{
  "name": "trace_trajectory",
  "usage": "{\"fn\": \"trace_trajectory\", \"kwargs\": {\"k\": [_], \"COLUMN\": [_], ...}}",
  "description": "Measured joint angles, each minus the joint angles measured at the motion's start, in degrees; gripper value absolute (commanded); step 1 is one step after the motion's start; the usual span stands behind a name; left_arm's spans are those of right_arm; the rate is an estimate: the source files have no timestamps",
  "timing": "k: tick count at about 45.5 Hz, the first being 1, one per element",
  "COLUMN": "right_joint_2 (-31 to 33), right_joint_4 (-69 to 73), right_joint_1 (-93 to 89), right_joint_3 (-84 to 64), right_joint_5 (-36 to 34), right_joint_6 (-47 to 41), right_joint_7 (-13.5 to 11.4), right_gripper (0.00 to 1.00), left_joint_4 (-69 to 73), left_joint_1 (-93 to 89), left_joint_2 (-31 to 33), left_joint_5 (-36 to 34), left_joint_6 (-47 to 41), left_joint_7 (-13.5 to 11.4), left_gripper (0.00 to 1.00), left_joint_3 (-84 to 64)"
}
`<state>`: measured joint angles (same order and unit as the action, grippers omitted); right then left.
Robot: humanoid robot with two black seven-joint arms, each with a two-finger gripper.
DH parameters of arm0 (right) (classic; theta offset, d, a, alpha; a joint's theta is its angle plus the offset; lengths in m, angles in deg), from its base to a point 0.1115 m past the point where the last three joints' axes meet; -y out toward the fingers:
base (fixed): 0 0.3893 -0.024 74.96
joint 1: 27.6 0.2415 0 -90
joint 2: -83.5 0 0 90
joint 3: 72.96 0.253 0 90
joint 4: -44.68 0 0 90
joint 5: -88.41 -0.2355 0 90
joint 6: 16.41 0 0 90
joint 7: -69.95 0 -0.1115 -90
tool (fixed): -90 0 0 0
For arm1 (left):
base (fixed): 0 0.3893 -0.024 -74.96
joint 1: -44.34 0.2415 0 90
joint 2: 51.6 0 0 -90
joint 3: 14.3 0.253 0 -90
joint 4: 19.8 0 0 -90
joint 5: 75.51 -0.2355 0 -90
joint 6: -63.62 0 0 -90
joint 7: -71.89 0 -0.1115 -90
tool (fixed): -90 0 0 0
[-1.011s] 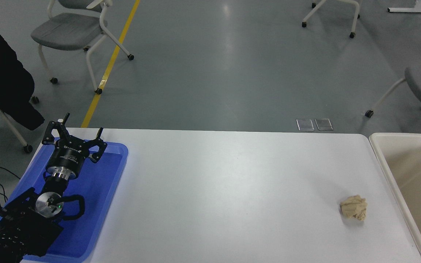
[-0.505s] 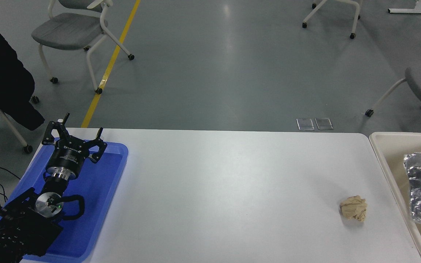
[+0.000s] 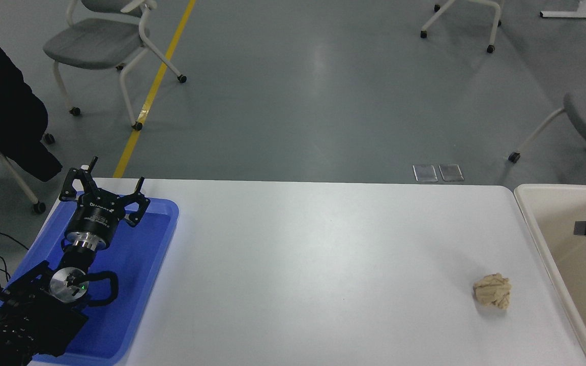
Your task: Pick up foil plate and place in dustbin
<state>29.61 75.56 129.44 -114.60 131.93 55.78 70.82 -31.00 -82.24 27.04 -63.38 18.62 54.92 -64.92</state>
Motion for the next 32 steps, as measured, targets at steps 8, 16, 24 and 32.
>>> {"fn": "trace_trajectory", "kwargs": {"k": [8,16,24,32], "right_joint_2": [1.07,-0.66,-4.81,-9.01], "right_joint_4": [14.48,27.57,34.45,39.97], "right_joint_1": [13.17,26.4,36.31,45.36], "right_joint_3": [-7.04,-11.99,-15.3,-17.23], "right_joint_5": [0.01,-1.19,-7.28,-15.19], "right_joint_6": [-3.38,-8.47,-15.4,-22.08], "right_joint_7": [-0.17,-0.22,-0.2,-0.2], "right_gripper": [1.0,1.0,1.0,1.0], "left_joint_4": [0.01,-0.04,-0.03,0.01], "left_joint_1": [-0.04,-0.06,-0.04,0.02], "left_joint_2": [0.01,0.02,0.02,-0.01], "left_joint_5": [0.0,0.02,0.0,0.01], "left_joint_6": [0.0,0.0,0.0,0.0], "left_joint_7": [0.0,0.0,0.01,0.0], "left_gripper": [1.0,1.0,1.0,1.0], "left_joint_3": [0.0,0.0,0.0,0.0]}}
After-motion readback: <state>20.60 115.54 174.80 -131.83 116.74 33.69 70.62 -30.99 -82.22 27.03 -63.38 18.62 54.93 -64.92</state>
